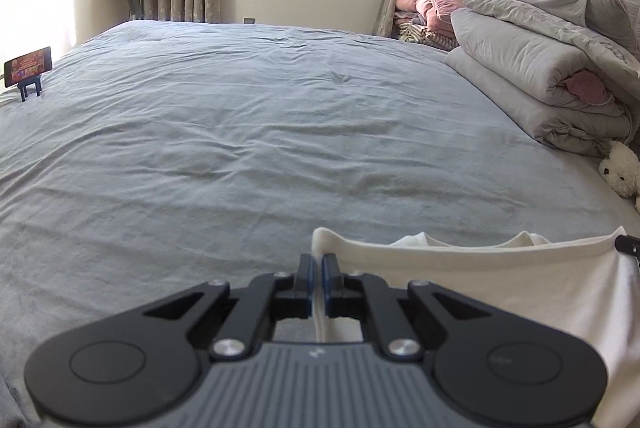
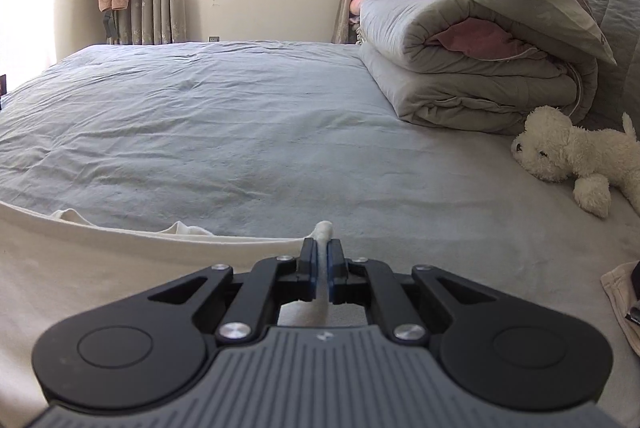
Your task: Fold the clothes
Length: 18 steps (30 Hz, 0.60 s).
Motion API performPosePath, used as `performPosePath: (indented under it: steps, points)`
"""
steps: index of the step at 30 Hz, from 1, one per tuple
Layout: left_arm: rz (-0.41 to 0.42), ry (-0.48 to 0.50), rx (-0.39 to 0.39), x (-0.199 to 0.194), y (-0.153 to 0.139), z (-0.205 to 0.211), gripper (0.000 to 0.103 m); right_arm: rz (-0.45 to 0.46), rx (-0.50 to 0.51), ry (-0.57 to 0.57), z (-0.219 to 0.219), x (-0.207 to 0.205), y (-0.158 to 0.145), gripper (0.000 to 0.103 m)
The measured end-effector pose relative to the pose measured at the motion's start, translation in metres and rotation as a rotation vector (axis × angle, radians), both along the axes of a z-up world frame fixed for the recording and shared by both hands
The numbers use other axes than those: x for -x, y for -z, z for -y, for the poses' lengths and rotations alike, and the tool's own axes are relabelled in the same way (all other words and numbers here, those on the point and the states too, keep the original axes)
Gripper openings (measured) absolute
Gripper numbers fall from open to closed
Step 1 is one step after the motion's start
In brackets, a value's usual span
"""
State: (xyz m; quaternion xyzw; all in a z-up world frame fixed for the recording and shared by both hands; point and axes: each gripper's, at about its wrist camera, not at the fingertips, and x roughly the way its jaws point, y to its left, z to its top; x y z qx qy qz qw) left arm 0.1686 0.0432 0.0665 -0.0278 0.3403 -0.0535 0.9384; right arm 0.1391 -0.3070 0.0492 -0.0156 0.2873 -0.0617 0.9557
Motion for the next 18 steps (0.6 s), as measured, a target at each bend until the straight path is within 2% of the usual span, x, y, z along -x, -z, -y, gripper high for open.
performPosePath:
  steps: [5, 10, 12, 13, 15, 16, 18]
  points:
    - [-0.023, -0.024, -0.065, -0.028, 0.021, 0.015, 0.005, -0.022, -0.001, 0.065, 0.002, -0.028, 0.02, 0.005]
    - [-0.013, -0.028, -0.155, -0.03, 0.045, 0.028, 0.006, -0.048, 0.111, 0.026, -0.012, -0.04, 0.045, 0.005]
    - [0.004, -0.041, -0.165, -0.029, 0.047, 0.029, 0.011, -0.059, 0.131, 0.025, -0.014, -0.042, 0.049, 0.005]
    - [0.0, -0.049, -0.154, -0.031, 0.046, 0.026, 0.012, -0.065, 0.136, 0.022, -0.014, -0.043, 0.048, 0.006]
    - [-0.012, -0.063, -0.109, -0.034, 0.04, 0.018, 0.022, -0.082, 0.144, 0.005, -0.014, -0.043, 0.045, 0.008]
    - [-0.015, -0.075, -0.091, -0.033, 0.034, 0.013, 0.026, -0.082, 0.143, -0.004, -0.013, -0.041, 0.038, 0.012]
    - [-0.003, -0.1, -0.074, -0.028, 0.019, 0.004, 0.03, -0.043, 0.128, 0.006, -0.01, -0.03, 0.019, 0.028]
